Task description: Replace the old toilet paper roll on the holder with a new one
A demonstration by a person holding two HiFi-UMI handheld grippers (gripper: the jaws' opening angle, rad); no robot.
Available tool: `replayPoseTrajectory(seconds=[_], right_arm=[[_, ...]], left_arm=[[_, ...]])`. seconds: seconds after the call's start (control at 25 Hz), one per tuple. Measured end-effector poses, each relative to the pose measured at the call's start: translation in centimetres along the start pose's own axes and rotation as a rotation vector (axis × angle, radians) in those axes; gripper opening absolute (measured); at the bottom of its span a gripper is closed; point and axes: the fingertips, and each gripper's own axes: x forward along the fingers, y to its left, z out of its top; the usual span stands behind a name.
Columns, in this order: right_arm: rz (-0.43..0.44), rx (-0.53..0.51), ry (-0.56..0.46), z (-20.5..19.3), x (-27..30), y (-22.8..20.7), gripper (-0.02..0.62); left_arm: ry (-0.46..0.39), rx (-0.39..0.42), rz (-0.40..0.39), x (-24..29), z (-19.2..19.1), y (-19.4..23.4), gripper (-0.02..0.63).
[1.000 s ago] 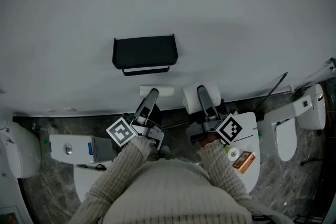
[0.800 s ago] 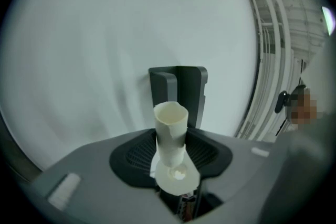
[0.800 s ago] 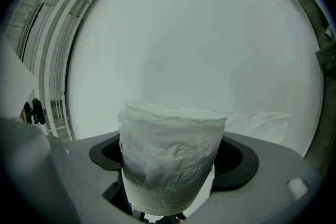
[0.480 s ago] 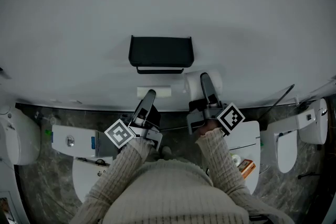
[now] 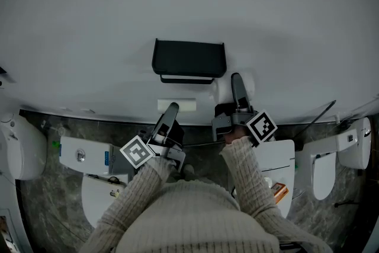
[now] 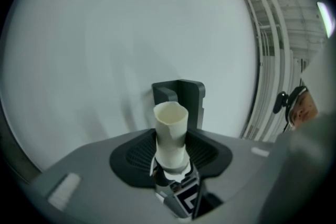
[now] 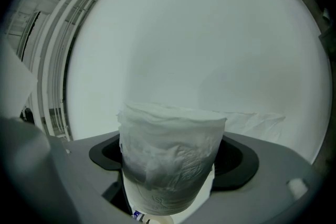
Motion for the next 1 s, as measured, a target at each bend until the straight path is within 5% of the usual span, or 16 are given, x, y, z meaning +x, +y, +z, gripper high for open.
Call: replayPoseTrajectory(seconds=[1.0], right_arm=[[-0.001,0.095,-0.043,-1.5,1.6,0.4,0.472]], left_arm=[[-0.006,0.000,-0.006,0.3,0.5,-0.4,0.160]])
